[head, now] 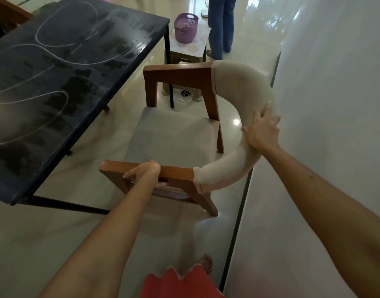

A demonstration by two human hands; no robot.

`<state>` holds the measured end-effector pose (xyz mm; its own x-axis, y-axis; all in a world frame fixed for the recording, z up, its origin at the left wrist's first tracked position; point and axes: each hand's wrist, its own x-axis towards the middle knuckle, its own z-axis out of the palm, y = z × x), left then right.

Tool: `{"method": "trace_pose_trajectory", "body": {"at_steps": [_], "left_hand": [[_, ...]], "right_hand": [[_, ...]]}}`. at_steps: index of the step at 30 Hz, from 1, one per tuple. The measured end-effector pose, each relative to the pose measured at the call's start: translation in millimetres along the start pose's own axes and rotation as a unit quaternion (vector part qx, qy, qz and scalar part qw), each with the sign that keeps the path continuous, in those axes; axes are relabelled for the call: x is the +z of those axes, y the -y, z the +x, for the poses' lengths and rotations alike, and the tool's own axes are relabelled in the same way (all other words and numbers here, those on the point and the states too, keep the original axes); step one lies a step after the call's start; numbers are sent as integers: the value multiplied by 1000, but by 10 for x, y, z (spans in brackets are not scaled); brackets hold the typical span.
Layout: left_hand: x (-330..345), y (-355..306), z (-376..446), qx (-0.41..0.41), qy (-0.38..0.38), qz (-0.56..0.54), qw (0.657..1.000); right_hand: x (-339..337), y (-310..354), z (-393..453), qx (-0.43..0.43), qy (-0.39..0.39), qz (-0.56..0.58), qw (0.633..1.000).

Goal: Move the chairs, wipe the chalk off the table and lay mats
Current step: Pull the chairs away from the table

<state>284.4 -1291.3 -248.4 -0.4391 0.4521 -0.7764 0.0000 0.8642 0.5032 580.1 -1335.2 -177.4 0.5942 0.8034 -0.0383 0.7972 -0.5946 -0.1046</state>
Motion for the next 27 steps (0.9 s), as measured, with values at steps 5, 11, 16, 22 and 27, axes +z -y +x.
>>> {"method": "trace_pose_trajectory", "body": {"at_steps": [5, 11, 16, 22, 27], "left_hand": [[99, 118, 92, 68, -116, 122, 983], [107, 28, 268, 96, -147, 168, 970], [142, -258, 411, 103, -158, 157, 969], [169, -716, 535, 109, -178, 161, 965], [191, -1059, 790, 135, -181, 197, 954]], "right_hand": [[15, -4, 259, 96, 4, 90, 991], [11, 81, 488, 135, -9, 80, 987], [21, 187, 659, 140, 16, 62, 988], [1, 346, 1116, -3, -11, -54, 998], [-30, 515, 1814, -72, 13, -133, 988]]}}
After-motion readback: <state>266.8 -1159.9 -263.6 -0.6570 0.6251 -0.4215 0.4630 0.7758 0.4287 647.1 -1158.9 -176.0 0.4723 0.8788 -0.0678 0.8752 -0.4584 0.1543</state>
